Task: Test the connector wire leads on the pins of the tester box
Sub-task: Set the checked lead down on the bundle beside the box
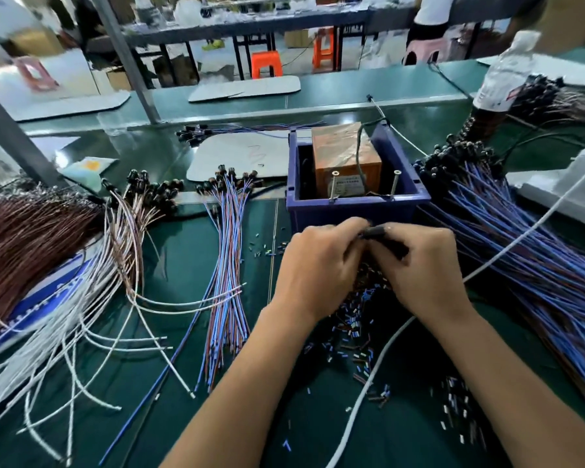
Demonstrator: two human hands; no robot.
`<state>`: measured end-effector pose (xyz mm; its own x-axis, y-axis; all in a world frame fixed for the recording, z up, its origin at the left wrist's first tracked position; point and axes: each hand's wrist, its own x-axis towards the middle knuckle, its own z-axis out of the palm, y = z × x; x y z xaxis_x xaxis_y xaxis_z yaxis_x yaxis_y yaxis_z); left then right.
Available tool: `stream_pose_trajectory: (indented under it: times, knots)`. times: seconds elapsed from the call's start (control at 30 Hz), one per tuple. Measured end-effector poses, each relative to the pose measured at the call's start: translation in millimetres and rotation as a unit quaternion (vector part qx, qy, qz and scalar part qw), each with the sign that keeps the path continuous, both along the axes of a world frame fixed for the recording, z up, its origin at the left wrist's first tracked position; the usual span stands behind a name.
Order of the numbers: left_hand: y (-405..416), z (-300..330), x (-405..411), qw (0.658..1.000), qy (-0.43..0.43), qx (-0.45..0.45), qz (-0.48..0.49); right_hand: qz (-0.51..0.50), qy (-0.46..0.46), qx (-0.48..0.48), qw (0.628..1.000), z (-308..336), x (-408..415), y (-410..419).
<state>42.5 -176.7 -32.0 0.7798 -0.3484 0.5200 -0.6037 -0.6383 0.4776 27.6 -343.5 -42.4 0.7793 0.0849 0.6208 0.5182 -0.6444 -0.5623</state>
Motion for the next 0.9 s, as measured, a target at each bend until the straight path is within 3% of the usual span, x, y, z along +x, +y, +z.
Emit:
stream_pose_trajectory:
  times: [0.43, 0.63, 0.9]
  knots:
    - [15.8, -14.3, 6.2, 0.990, -0.046, -0.099, 0.089, 0.010, 0.089, 0.167, 0.982, -3.3, 3.0, -3.9]
    - [13.2, -16.7, 4.6, 0.988, 0.012, -0.154, 0.009, 0.037, 0.118, 0.190, 0.974, -3.2, 4.1, -4.9]
    - [15.8, -13.7, 4.7, 0.970, 0.106, -0.219, -0.028, 0.059, 0.109, 0.178, 0.976, 0.8, 0.9, -9.4]
